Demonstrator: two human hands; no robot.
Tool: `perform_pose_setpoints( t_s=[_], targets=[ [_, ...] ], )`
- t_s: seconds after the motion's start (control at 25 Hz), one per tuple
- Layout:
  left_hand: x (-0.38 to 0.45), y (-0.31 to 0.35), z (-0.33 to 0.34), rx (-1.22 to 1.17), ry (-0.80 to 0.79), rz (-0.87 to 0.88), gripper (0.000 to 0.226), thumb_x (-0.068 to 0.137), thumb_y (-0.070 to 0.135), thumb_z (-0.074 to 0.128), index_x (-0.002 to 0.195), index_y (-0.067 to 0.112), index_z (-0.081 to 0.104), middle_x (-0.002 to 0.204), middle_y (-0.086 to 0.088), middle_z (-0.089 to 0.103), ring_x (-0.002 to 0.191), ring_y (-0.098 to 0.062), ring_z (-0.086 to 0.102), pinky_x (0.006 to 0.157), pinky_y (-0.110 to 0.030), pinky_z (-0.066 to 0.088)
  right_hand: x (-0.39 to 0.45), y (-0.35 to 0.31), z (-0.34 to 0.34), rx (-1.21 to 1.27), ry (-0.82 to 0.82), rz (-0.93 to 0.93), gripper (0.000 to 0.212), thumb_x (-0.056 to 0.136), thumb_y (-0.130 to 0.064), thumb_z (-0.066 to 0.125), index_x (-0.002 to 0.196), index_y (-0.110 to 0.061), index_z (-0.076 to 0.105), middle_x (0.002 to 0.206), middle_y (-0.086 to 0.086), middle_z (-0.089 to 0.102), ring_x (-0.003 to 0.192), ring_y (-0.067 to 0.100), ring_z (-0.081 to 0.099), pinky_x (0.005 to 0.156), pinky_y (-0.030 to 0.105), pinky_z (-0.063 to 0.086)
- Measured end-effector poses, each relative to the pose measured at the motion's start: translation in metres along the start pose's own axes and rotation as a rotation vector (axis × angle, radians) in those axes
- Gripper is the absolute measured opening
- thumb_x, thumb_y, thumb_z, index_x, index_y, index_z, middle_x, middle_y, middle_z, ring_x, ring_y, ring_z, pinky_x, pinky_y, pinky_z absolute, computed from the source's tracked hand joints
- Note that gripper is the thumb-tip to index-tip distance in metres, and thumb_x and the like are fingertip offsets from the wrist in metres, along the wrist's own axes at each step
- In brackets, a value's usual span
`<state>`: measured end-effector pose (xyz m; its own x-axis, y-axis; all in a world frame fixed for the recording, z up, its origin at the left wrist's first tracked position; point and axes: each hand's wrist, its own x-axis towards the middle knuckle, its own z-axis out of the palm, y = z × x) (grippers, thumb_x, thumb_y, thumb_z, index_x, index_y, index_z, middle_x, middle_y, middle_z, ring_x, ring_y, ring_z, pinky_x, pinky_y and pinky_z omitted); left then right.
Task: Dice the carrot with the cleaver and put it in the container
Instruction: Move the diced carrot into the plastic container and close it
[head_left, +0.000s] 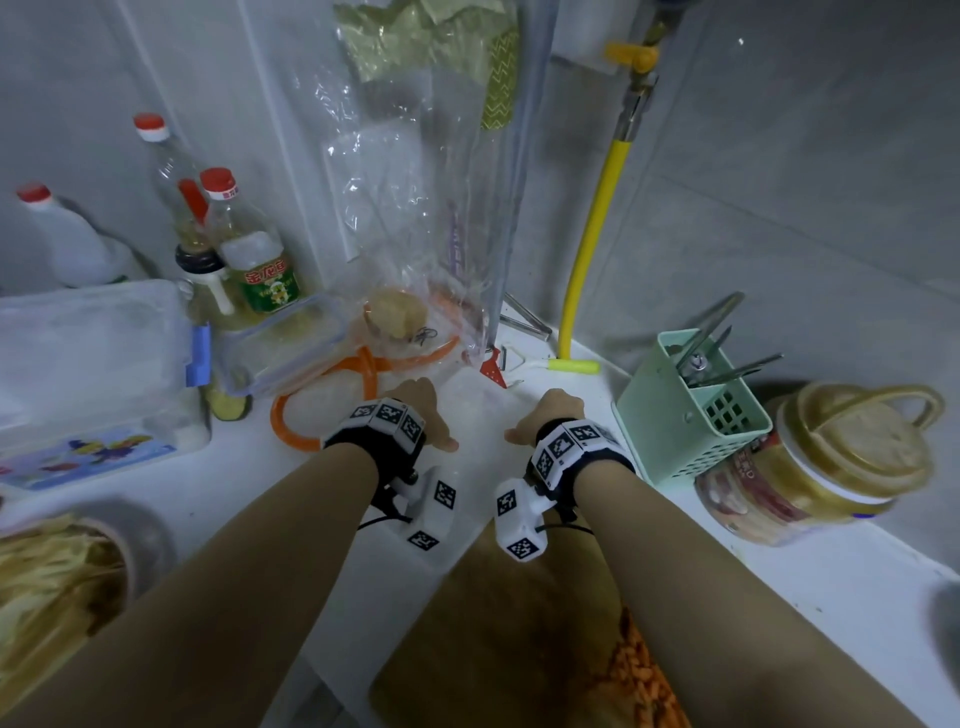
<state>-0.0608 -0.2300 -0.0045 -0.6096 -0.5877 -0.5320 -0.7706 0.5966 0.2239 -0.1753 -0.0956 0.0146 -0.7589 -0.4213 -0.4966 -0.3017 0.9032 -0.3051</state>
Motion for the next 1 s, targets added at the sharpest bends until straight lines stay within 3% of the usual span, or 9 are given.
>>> perform_pose_setpoints(
  t_s=[0.12, 0.24, 0.32, 0.36, 0.44, 0.64, 0.72, 0.88, 1.0],
  targets=[
    [0.0, 0.0, 0.002, 0.026, 0.022, -0.002, 0.088, 0.075, 0.049, 0.077, 0.139, 0.004, 0.035, 0.141, -0.012, 0.042, 0.129, -0.029, 0.045, 0.103, -0.04, 0.042, -0.001, -0.001, 0.003, -0.008, -0.001, 0.008, 0.044, 0.077, -0.036, 0.079, 0.103, -0.008, 0.057, 0.114, 0.011, 0.062, 0.096, 0.023, 0.064, 0.069, 0.026, 0.047],
    [0.0, -0.01, -0.003, 0.017, -0.009, 0.014, 0.082, 0.073, 0.06, 0.074, 0.128, 0.005, 0.048, 0.129, -0.011, 0.054, 0.116, -0.027, 0.053, 0.095, -0.035, 0.044, 0.001, 0.001, -0.002, 0.016, -0.038, 0.016, 0.05, 0.077, -0.038, 0.079, 0.109, -0.006, 0.058, 0.113, 0.01, 0.064, 0.099, 0.023, 0.063, 0.069, 0.025, 0.045],
    [-0.001, -0.025, -0.005, -0.005, -0.05, -0.023, 0.068, 0.074, 0.07, 0.065, 0.098, 0.006, 0.059, 0.099, -0.008, 0.063, 0.086, -0.022, 0.057, 0.075, -0.028, 0.044, 0.006, 0.001, -0.008, 0.042, -0.058, 0.02, 0.05, 0.078, -0.037, 0.078, 0.111, -0.005, 0.058, 0.111, 0.009, 0.062, 0.095, 0.022, 0.06, 0.071, 0.025, 0.043],
    [-0.004, -0.034, -0.006, -0.042, -0.074, -0.056, 0.062, 0.075, 0.07, 0.064, 0.079, 0.009, 0.056, 0.08, -0.007, 0.061, 0.072, -0.02, 0.055, 0.065, -0.026, 0.042, 0.008, 0.001, -0.01, 0.056, -0.063, 0.02, 0.049, 0.079, -0.037, 0.078, 0.111, -0.005, 0.058, 0.109, 0.009, 0.062, 0.09, 0.022, 0.056, 0.072, 0.025, 0.043],
    [-0.011, -0.047, -0.011, -0.144, -0.113, -0.122, 0.058, 0.076, 0.064, 0.068, 0.063, 0.012, 0.048, 0.062, -0.004, 0.056, 0.057, -0.018, 0.052, 0.056, -0.026, 0.041, 0.013, 0.001, -0.011, 0.068, -0.059, 0.012, 0.046, 0.079, -0.035, 0.078, 0.111, -0.005, 0.06, 0.105, 0.009, 0.061, 0.085, 0.021, 0.051, 0.071, 0.026, 0.042],
    [-0.033, -0.063, -0.018, -0.183, -0.211, -0.219, 0.052, 0.076, 0.057, 0.073, 0.074, 0.01, 0.054, 0.074, -0.005, 0.059, 0.064, -0.019, 0.055, 0.065, -0.028, 0.045, 0.012, 0.002, -0.007, 0.065, -0.035, 0.027, 0.05, 0.079, -0.037, 0.077, 0.112, -0.005, 0.059, 0.117, 0.011, 0.061, 0.105, 0.025, 0.058, 0.07, 0.026, 0.041],
    [-0.038, -0.069, -0.009, -0.25, -0.202, -0.25, 0.052, 0.074, 0.059, 0.074, 0.073, 0.01, 0.056, 0.068, -0.004, 0.061, 0.061, -0.019, 0.056, 0.066, -0.029, 0.046, 0.008, 0.002, -0.005, 0.051, -0.016, 0.032, 0.049, 0.08, -0.038, 0.076, 0.112, -0.005, 0.058, 0.119, 0.012, 0.061, 0.11, 0.025, 0.058, 0.071, 0.026, 0.041],
    [-0.045, -0.069, 0.0, -0.408, -0.103, -0.303, 0.051, 0.074, 0.054, 0.077, 0.081, 0.006, 0.059, 0.068, -0.005, 0.065, 0.064, -0.021, 0.06, 0.073, -0.031, 0.051, 0.001, 0.0, -0.006, 0.023, -0.018, 0.034, 0.045, 0.083, -0.035, 0.074, 0.113, -0.004, 0.058, 0.117, 0.011, 0.061, 0.112, 0.025, 0.057, 0.073, 0.026, 0.042],
    [-0.05, -0.067, 0.003, -0.404, -0.102, -0.318, 0.052, 0.078, 0.055, 0.072, 0.079, 0.005, 0.058, 0.072, -0.006, 0.063, 0.067, -0.021, 0.058, 0.072, -0.03, 0.046, -0.002, 0.001, -0.005, 0.038, -0.009, 0.023, 0.041, 0.083, -0.032, 0.073, 0.11, -0.004, 0.06, 0.116, 0.012, 0.062, 0.105, 0.025, 0.059, 0.071, 0.026, 0.043]
  ],
)
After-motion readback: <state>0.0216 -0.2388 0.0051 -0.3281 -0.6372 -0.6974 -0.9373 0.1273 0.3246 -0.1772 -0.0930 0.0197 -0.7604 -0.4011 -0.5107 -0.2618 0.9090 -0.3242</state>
